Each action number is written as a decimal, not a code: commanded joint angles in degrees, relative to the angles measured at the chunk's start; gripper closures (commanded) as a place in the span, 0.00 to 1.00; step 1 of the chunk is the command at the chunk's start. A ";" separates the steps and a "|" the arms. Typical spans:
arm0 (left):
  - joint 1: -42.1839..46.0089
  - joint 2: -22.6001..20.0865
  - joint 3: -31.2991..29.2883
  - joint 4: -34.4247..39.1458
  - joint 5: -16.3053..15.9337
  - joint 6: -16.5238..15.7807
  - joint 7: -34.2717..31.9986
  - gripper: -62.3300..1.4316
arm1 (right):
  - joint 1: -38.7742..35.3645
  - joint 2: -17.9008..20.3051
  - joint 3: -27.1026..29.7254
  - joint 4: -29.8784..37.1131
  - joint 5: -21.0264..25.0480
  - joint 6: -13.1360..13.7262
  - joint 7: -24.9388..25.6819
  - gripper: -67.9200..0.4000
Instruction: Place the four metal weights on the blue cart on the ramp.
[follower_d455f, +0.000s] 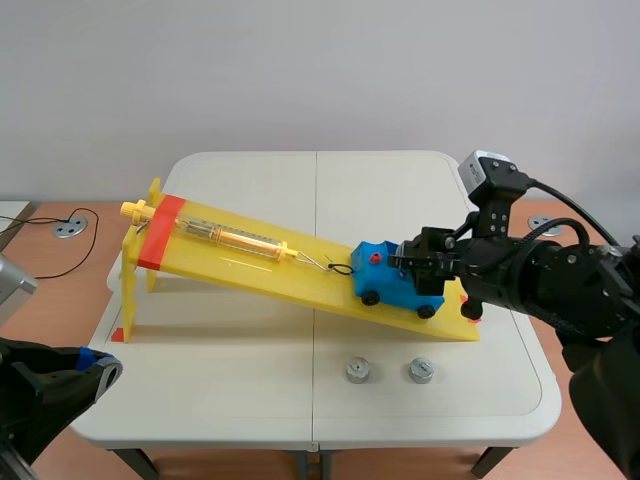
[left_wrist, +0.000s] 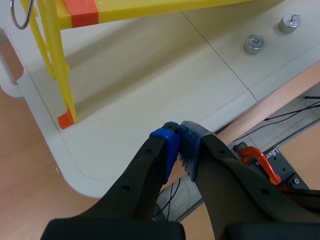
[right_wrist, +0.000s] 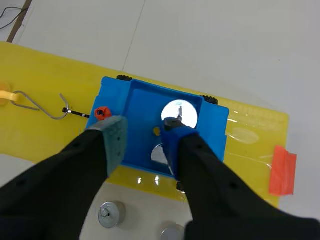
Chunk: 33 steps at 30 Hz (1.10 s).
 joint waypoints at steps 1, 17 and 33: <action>-1.75 0.28 -1.03 4.17 -4.22 -1.20 -5.49 0.90 | 4.74 1.66 2.08 6.62 5.33 5.77 5.35 0.70; -1.75 0.28 -1.03 4.17 -4.22 -1.20 -5.49 0.90 | -12.50 13.46 10.67 30.03 12.48 9.31 -0.13 0.63; -1.75 0.28 -1.03 4.17 -4.22 -1.20 -5.51 0.90 | -27.32 18.23 13.73 42.62 13.40 9.35 -4.11 0.63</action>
